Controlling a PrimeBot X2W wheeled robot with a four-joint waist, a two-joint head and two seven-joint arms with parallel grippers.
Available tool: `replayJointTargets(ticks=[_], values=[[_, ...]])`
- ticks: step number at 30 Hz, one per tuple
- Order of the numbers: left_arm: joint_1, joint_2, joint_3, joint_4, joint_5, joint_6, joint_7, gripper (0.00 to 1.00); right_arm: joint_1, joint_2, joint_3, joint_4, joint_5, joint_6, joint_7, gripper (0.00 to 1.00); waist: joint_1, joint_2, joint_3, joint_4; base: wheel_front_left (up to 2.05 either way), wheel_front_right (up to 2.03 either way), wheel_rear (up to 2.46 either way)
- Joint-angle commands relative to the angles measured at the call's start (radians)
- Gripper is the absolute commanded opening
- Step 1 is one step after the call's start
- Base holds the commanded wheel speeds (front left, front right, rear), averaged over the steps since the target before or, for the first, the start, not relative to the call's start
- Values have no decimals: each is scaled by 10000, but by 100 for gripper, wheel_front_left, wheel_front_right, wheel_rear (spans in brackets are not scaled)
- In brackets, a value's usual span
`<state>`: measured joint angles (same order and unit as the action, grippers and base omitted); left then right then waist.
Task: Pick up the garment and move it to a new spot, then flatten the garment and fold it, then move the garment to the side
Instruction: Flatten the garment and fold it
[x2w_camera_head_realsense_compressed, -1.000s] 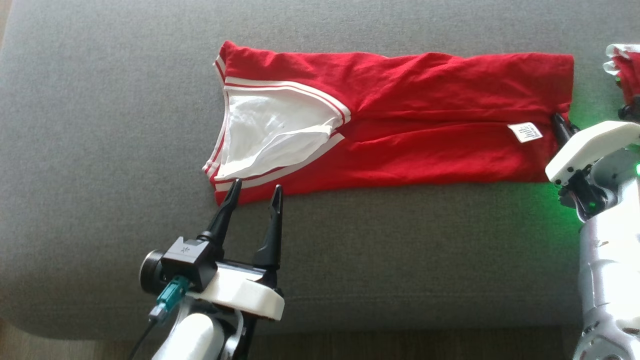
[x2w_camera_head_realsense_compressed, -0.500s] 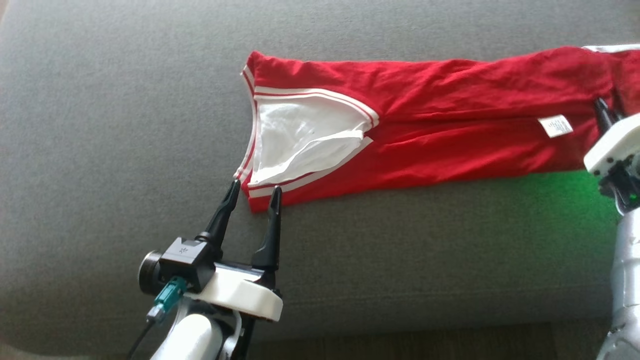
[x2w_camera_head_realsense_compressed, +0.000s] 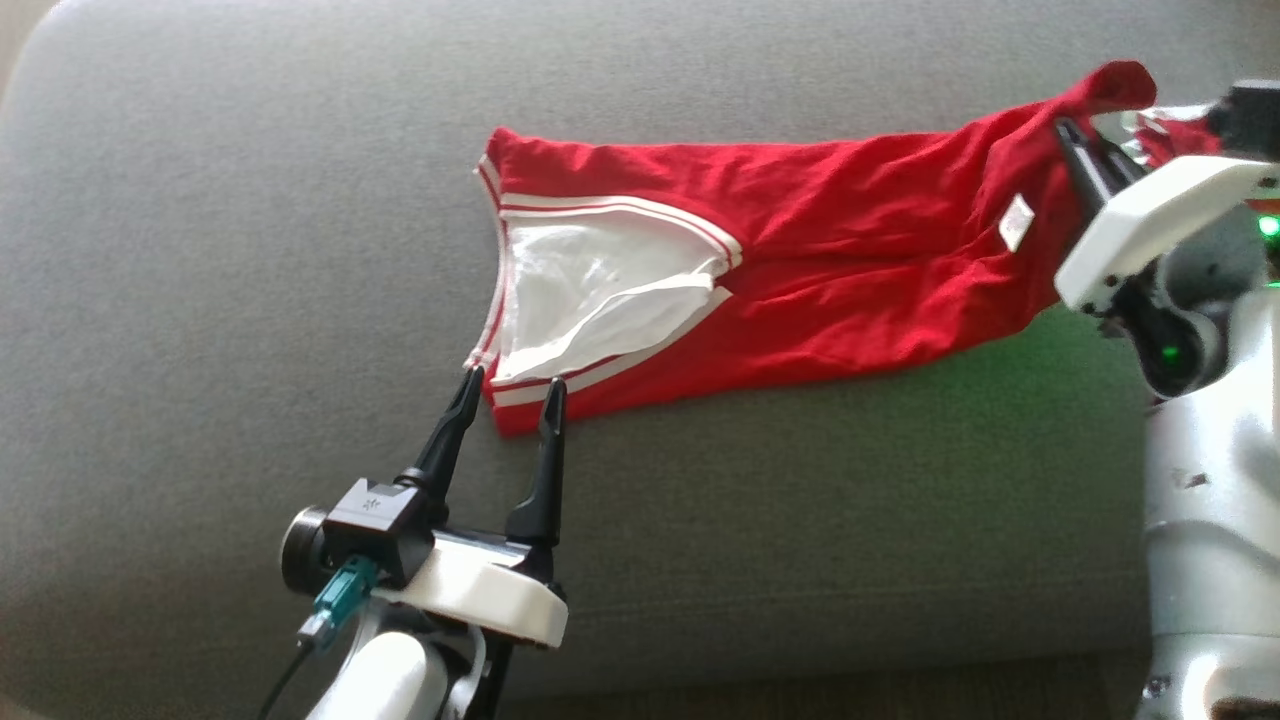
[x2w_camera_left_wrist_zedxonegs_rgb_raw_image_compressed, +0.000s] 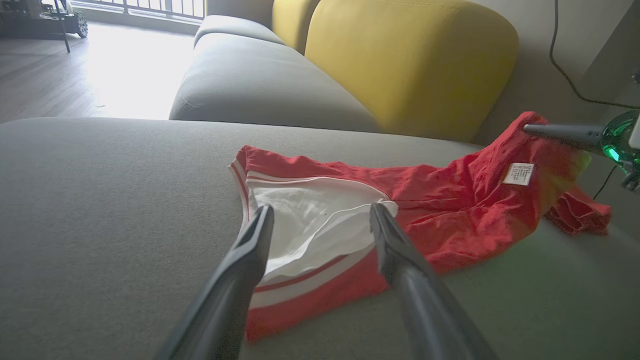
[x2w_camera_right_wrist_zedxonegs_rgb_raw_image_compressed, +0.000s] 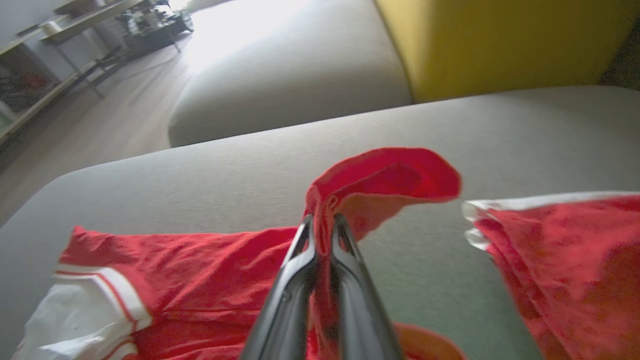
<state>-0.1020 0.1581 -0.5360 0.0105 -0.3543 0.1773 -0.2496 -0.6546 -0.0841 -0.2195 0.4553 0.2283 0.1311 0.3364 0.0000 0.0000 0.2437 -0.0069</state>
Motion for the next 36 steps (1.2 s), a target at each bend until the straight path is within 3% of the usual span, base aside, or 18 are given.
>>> replayJointTargets(ticks=[1, 6, 13, 25, 36], values=[[-16, 40, 308, -266, -3, 11, -122, 100, -163, 193, 399, -639, 169, -4, 125, 0, 0, 0, -27, 121, 0, 0, 0], [-17, -67, 267, -225, -30, -31, -122, 100, -75, 314, 1082, -1199, 503, -4, 491, 0, 0, 0, -69, 579, 0, 0, 0], [39, -281, 220, -109, -42, -135, -122, 100, -151, 335, 2380, -1048, 1393, -4, 490, 0, 0, 0, -114, 1520, 0, 0, 0], [290, -523, 213, 71, -11, -313, -122, 100, -432, 337, 4092, 12, 2374, -4, -34, 0, 0, 0, -252, 2956, 0, 0, 0], [413, -760, 373, 75, -182, -475, -122, 100, -921, 338, 4697, 1596, 2698, -4, -759, 0, 0, 0, -136, 3485, 0, 0, 0]])
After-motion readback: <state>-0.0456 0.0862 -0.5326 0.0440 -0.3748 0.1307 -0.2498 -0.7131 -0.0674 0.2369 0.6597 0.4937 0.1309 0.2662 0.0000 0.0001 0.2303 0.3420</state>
